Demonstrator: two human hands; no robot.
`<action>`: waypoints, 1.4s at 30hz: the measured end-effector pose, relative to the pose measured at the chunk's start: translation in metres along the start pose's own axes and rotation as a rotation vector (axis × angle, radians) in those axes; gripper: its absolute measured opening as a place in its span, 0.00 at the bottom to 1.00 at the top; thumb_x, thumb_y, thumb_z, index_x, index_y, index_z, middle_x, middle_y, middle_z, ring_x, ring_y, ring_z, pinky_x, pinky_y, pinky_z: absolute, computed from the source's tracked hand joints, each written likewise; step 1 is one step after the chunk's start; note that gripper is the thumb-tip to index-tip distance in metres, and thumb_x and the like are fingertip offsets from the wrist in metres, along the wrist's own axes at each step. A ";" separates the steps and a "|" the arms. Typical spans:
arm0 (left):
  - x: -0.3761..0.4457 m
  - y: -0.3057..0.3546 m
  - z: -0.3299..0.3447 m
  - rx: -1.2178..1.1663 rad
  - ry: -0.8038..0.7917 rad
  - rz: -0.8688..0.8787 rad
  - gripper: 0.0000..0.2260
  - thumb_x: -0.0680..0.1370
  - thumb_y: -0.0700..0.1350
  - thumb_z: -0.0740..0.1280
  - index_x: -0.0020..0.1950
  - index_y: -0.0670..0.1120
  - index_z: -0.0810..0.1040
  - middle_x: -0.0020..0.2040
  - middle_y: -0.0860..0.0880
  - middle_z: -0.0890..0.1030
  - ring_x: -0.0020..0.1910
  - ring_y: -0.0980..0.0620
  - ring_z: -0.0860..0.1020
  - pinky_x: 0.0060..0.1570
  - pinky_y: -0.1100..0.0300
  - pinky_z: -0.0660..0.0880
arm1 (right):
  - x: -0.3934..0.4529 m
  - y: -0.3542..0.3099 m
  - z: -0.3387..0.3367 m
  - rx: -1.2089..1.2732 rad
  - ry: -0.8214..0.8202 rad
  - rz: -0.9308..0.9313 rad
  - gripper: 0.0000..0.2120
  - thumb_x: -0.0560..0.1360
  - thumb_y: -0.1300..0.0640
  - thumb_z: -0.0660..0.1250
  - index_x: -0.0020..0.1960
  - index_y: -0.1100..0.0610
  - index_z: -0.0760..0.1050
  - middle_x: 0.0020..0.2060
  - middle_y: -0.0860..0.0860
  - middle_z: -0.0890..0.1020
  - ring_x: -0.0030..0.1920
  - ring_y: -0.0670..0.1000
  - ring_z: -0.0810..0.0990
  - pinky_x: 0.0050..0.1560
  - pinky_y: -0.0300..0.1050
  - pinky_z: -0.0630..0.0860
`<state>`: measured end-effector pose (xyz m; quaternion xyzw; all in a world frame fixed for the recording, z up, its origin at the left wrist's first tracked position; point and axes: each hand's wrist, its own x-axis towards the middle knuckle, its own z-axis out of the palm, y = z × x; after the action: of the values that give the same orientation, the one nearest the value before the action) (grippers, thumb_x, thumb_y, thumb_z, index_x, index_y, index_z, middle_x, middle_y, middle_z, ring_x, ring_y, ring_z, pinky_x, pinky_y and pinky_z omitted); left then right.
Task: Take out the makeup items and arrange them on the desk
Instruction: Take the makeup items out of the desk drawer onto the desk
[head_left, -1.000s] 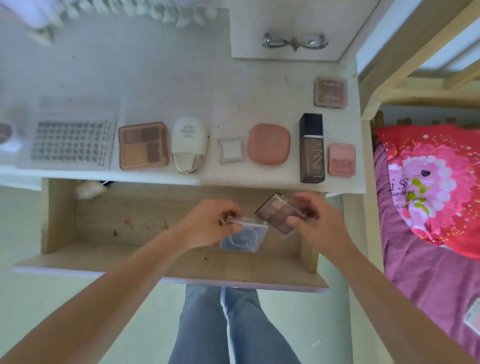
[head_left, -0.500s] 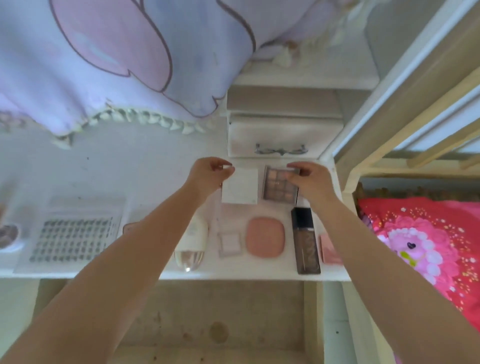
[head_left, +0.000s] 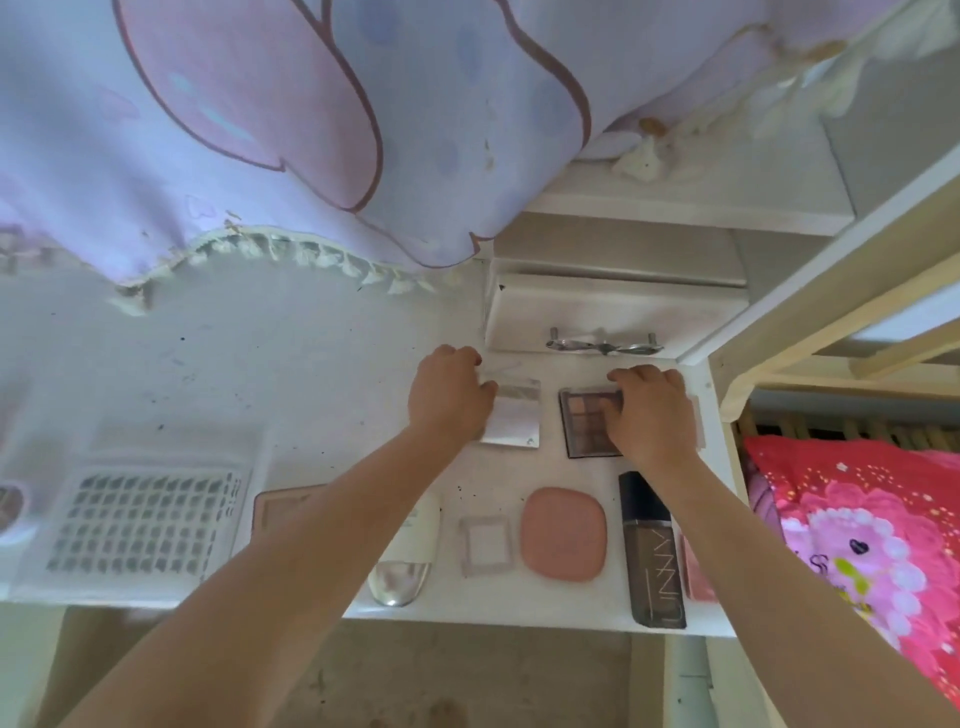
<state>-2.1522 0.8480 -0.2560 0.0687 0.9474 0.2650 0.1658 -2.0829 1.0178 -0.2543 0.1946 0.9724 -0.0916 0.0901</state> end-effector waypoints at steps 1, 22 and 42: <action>-0.004 -0.001 -0.001 0.027 0.027 0.026 0.17 0.78 0.45 0.61 0.66 0.42 0.70 0.65 0.43 0.71 0.65 0.45 0.68 0.62 0.55 0.67 | -0.005 -0.002 0.002 -0.018 0.022 -0.002 0.19 0.77 0.59 0.58 0.68 0.59 0.66 0.65 0.58 0.70 0.66 0.60 0.63 0.62 0.48 0.63; -0.265 -0.358 -0.082 0.143 0.103 -0.434 0.17 0.78 0.44 0.62 0.65 0.39 0.72 0.62 0.40 0.75 0.63 0.41 0.70 0.63 0.52 0.66 | -0.237 -0.279 0.159 0.242 -0.289 -0.784 0.12 0.73 0.60 0.62 0.55 0.61 0.77 0.49 0.57 0.80 0.52 0.58 0.78 0.54 0.42 0.72; -0.262 -0.420 -0.069 0.161 -0.163 0.011 0.14 0.81 0.47 0.53 0.57 0.39 0.72 0.57 0.43 0.73 0.53 0.46 0.74 0.49 0.60 0.71 | -0.231 -0.345 0.219 -0.102 -0.427 -0.270 0.27 0.71 0.53 0.68 0.65 0.62 0.64 0.63 0.60 0.68 0.60 0.61 0.71 0.58 0.49 0.69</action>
<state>-1.9491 0.4007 -0.3478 0.1083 0.9485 0.1826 0.2351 -1.9791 0.5749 -0.3683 0.0347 0.9519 -0.0925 0.2902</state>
